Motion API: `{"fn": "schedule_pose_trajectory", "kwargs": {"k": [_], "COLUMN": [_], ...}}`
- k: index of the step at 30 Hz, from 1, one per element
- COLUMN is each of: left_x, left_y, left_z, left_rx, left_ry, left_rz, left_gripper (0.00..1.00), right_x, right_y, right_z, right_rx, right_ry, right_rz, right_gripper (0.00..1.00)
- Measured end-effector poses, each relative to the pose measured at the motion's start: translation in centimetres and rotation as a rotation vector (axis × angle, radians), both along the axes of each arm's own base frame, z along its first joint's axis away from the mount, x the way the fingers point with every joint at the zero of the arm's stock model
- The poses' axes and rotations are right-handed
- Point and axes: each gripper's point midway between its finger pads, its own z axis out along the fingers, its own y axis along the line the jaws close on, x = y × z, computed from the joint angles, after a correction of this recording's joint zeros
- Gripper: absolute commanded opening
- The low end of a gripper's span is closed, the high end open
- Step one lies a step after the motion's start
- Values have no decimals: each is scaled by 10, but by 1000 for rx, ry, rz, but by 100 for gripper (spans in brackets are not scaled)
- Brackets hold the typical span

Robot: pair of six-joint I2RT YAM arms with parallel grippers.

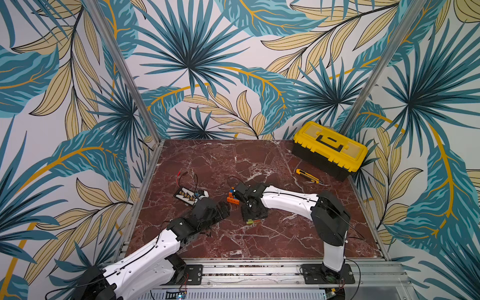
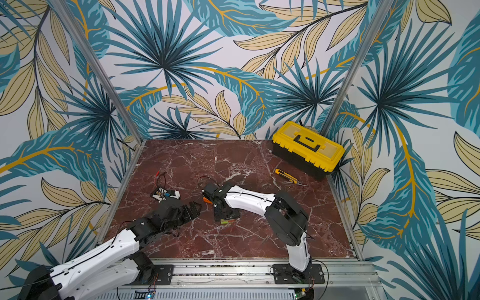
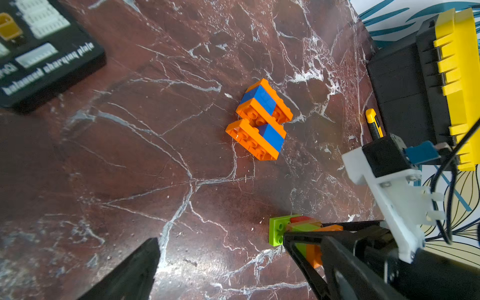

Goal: Assemble the number 5 with lego
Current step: Assemble the lego brick with the lego brick.

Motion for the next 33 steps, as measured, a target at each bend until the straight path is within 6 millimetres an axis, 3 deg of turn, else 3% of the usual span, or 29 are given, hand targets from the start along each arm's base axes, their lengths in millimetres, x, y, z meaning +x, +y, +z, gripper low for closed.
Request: {"fn": "schedule_pose_trajectory", "kwargs": {"k": [19,22,25,30,33], "left_x": [-1,-1,-1,-1,-1], "left_y": [1,1,1,1,1], "left_z": [-2,-2,-2,-1,-2], "left_rx": [7,7,8,12,14], "left_ry": [8,8,8,5,5], "left_rz": [0,0,-1,-5,-7], "left_gripper": [100,100,100,100,100], "right_x": [0,0,-2,-4,-3], "right_y": [0,0,2,5,6], "right_z": [0,1,-1,-3,1], "right_rx": [-2,-2,7,20,30], "right_ry": [7,8,21,37,25], "right_rz": [3,2,7,21,27], "right_gripper": [60,70,72,83,97]}}
